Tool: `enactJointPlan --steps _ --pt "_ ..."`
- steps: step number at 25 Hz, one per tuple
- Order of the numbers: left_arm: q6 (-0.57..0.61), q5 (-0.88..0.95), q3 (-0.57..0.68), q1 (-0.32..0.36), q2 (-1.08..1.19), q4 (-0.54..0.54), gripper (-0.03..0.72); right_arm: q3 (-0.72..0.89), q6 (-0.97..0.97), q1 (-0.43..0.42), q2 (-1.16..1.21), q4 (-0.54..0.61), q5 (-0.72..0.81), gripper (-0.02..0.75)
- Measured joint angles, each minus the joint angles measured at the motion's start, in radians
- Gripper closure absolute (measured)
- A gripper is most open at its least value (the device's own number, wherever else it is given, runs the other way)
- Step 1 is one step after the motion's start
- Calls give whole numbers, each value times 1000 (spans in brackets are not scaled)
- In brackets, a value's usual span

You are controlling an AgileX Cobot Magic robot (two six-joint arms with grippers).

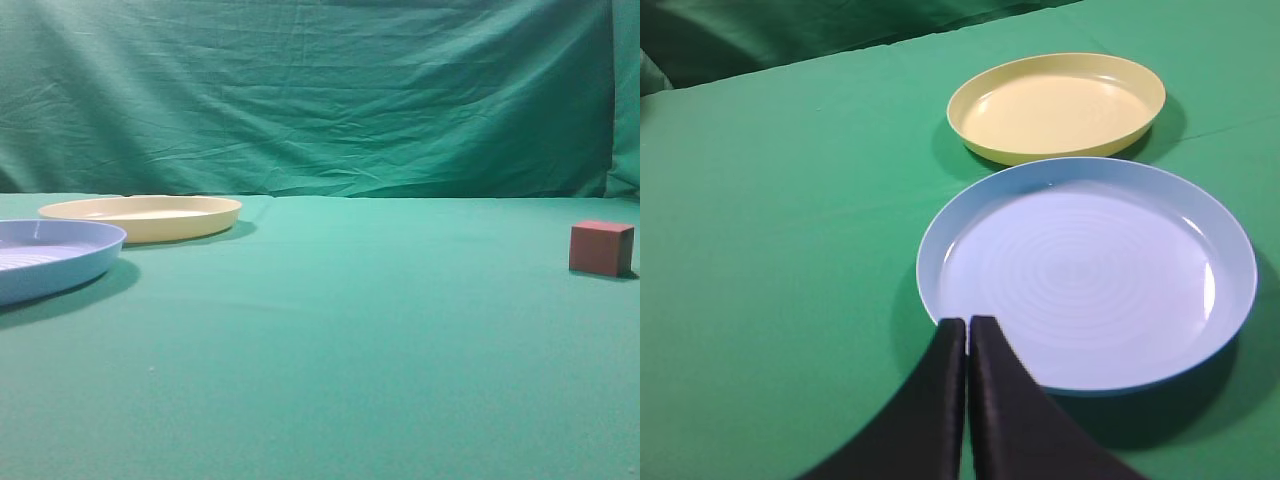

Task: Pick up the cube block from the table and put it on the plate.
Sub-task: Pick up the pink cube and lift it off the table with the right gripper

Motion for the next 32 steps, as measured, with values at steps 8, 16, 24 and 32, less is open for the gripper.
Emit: enactJointPlan --steps 8,16,24,32 --pt "0 0 0 0 0 0 688 0 0 0 0 0 0 738" --pt "0 0 0 0 0 0 688 0 0 0 0 0 0 738" --pt "0 0 0 0 0 0 688 2 0 0 0 33 -66 738" --pt "0 0 0 0 0 0 688 -30 2 0 0 241 -343 738"
